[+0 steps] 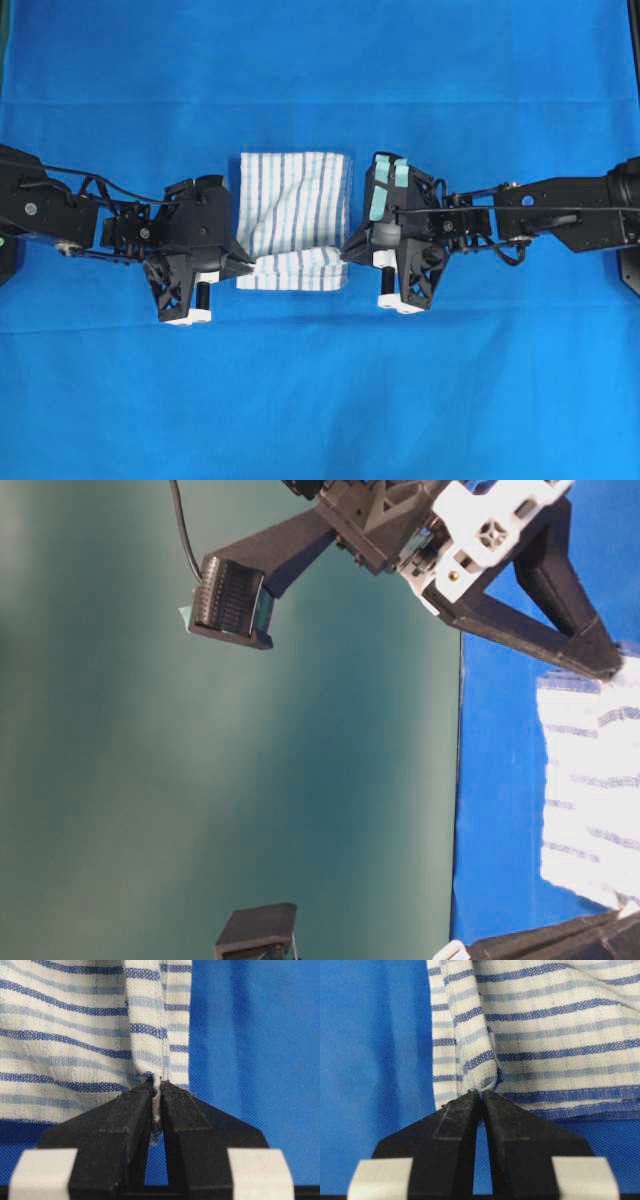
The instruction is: Fold the blue towel.
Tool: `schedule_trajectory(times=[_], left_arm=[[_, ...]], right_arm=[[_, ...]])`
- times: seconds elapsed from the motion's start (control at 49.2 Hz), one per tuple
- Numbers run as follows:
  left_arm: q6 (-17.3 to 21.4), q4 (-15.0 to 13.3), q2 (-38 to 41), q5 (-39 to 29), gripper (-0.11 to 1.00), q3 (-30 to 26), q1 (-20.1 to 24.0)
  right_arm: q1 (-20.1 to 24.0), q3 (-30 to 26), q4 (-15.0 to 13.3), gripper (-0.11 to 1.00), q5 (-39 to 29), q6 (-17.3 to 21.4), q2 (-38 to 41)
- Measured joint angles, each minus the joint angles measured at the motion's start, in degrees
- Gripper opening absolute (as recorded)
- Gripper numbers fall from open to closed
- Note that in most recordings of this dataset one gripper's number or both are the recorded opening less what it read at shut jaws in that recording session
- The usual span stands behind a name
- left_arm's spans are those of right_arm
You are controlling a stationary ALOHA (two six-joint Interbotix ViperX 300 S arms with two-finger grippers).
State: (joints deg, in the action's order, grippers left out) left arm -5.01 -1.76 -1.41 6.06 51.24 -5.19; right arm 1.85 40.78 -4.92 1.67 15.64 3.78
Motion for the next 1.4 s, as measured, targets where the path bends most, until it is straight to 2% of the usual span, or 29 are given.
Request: schedule_trajectory(times=[0.041,0.203,0.264,0.386,0.528,0.732,0.854,0.955,1.402], left_arm=[[0.0,0.0,0.0,-0.1,0.18,-0.1,0.0],[0.4,0.0,-0.1,-0.4,0.52,0.0,-0.2],[0.8,0.0,-0.4,-0.5,0.58,0.0,-0.2],[2.0,0.1,-3.1,-1.8,0.57,-0.1,-0.1],[4.1,0.1,-7.8,-4.6,0.57,0.0,-0.2],[7.3,0.0,-17.0,-7.2,0.57,1.5,0.1],[8.6,0.1,-22.4,-7.4,0.57,3.9,1.1],[9.5,0.1,-29.9,-7.3,0.57,6.4,2.2],[9.6,0.1,-59.2,-11.8,0.57,17.6,6.8]], right_arm=[[0.3,-0.2,0.1,0.1,0.0,-0.2,0.0],[1.4,-1.1,0.2,0.57,-0.3,-0.3,0.1],[1.7,-1.5,0.2,0.67,-0.8,-0.3,0.1],[1.8,-2.1,0.2,0.61,-2.8,-0.4,-1.1],[1.8,-2.5,-0.3,0.61,-6.2,-0.9,-5.7],[1.8,-1.1,-3.6,0.61,-9.5,-0.9,-14.7],[1.6,2.0,-5.0,0.61,-9.7,-0.9,-20.7],[1.1,5.8,-5.4,0.61,-8.9,-0.9,-26.6],[0.9,23.1,-7.2,0.61,-7.2,-1.0,-60.4]])
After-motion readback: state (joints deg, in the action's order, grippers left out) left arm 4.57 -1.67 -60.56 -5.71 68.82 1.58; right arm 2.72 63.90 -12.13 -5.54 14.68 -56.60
